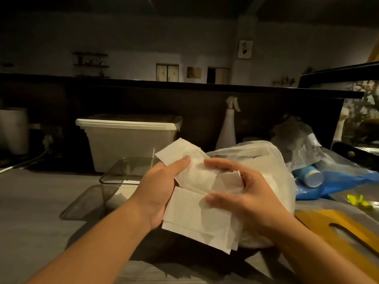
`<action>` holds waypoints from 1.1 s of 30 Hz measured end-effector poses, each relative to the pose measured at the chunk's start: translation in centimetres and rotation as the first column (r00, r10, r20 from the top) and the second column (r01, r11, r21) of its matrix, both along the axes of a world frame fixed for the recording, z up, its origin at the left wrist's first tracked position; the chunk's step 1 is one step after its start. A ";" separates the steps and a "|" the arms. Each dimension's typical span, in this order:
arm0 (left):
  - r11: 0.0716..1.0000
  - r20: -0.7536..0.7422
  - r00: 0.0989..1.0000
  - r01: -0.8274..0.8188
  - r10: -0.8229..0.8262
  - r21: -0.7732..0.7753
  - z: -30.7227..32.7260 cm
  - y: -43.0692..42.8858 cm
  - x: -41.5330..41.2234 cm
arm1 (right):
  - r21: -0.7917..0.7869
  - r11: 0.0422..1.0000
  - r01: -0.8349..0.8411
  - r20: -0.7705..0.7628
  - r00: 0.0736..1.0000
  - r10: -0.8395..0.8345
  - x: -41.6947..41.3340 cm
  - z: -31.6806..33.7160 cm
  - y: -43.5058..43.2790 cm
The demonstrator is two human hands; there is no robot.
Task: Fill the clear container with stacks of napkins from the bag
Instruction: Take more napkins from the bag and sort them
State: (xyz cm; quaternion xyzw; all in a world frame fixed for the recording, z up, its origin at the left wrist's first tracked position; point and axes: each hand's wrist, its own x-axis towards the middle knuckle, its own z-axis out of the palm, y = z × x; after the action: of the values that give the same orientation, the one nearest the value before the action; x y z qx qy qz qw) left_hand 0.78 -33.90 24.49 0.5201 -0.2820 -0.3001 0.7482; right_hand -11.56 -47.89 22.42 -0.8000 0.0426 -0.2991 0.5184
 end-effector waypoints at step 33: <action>0.960 -0.107 0.963 0.259 -0.247 0.110 -0.7 0.4 -0.1 | 0.088 0.996 -0.025 0.028 0.999 0.023 -0.2 0.6 -0.3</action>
State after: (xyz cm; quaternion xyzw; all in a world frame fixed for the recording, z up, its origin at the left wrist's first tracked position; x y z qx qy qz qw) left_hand 0.71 -33.54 23.77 0.5105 -0.2924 -0.4338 0.6824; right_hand -11.77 -48.18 22.99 -0.7726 0.0394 -0.3014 0.5574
